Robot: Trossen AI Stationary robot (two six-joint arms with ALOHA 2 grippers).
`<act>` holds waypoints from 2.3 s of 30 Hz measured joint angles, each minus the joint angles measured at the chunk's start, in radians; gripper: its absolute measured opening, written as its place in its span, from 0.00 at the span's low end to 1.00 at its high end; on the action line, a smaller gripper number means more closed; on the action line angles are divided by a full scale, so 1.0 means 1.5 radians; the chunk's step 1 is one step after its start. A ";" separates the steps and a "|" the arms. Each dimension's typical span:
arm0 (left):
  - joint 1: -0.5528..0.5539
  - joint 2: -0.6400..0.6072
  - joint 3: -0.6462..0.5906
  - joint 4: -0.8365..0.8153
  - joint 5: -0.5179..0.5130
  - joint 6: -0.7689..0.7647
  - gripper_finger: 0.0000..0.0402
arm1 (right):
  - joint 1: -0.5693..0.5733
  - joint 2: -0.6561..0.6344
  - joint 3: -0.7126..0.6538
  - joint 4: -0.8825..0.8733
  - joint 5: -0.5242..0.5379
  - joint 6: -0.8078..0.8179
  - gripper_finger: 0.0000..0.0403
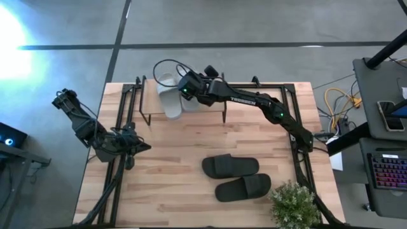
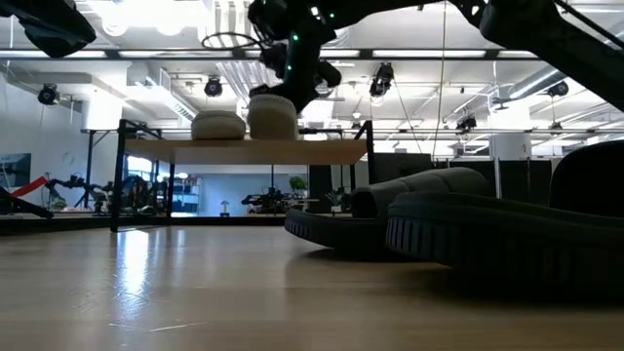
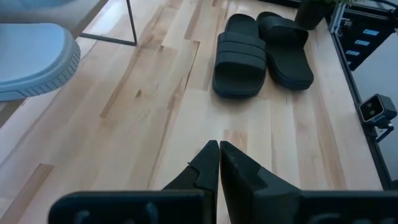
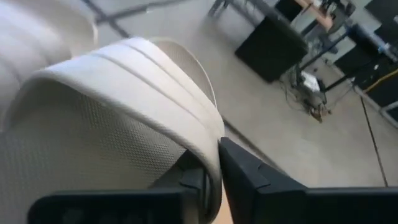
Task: Pick and place slides into the shelf
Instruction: Put the gray slides on the shelf, then adjust the left and right gray slides on the shelf
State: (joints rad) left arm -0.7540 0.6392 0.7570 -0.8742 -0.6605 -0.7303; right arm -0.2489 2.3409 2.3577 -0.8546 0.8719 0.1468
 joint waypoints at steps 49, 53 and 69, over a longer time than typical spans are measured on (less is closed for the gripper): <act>0.011 -0.162 -0.096 0.181 -0.217 0.038 0.00 | 0.109 -0.148 -0.004 -0.304 -0.356 0.183 0.02; 0.025 -0.159 -0.146 0.303 -0.169 0.122 0.00 | 0.109 -0.149 -0.004 -0.317 -0.354 0.206 0.02; 0.300 -0.123 -0.262 0.696 0.098 0.421 0.00 | 0.142 -0.149 -0.004 -0.341 -0.338 0.292 0.02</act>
State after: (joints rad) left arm -0.3043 0.4544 0.3642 0.1706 -0.5141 -0.0992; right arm -0.0366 2.1176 2.3512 -1.3663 0.3653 0.5855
